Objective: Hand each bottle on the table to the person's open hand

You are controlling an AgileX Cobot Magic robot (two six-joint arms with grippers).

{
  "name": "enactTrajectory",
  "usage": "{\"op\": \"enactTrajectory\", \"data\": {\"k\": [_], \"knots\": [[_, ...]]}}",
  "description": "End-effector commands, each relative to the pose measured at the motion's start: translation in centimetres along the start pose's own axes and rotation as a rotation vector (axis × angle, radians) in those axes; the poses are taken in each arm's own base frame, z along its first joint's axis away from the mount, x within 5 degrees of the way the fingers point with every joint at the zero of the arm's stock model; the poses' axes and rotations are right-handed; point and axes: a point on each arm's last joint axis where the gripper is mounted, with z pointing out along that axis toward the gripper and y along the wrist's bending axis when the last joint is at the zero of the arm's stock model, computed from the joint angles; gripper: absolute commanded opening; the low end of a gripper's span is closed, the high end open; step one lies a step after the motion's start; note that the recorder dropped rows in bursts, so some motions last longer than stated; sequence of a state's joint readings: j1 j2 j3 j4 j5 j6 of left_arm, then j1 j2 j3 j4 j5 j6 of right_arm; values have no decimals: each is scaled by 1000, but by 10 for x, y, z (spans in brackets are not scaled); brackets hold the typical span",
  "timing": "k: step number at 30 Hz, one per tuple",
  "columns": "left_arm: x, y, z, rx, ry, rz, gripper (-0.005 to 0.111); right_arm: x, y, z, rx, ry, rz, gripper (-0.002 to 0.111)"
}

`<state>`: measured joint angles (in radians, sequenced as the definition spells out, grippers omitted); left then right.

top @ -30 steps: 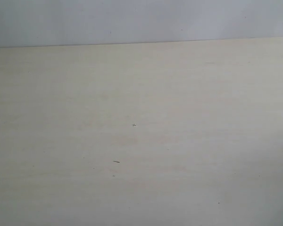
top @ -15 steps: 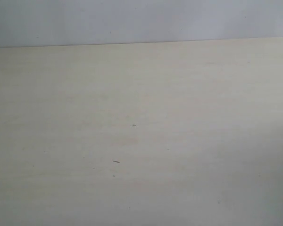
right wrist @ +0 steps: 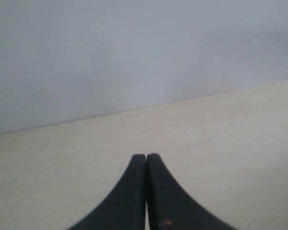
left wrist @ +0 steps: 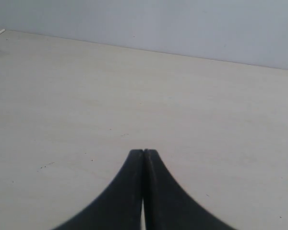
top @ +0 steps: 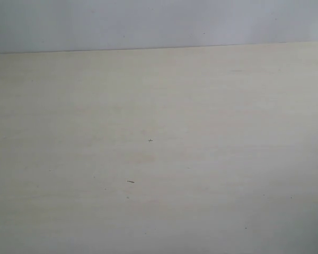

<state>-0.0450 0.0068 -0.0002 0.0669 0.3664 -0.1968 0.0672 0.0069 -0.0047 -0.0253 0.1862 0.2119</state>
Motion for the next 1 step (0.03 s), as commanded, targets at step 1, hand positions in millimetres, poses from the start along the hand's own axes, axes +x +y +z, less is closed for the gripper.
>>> {"op": "enactTrajectory", "data": {"k": [1], "knots": [[-1,0,0,0,-13,-2,0,1,-1,0,5,-6,-1,0]]}}
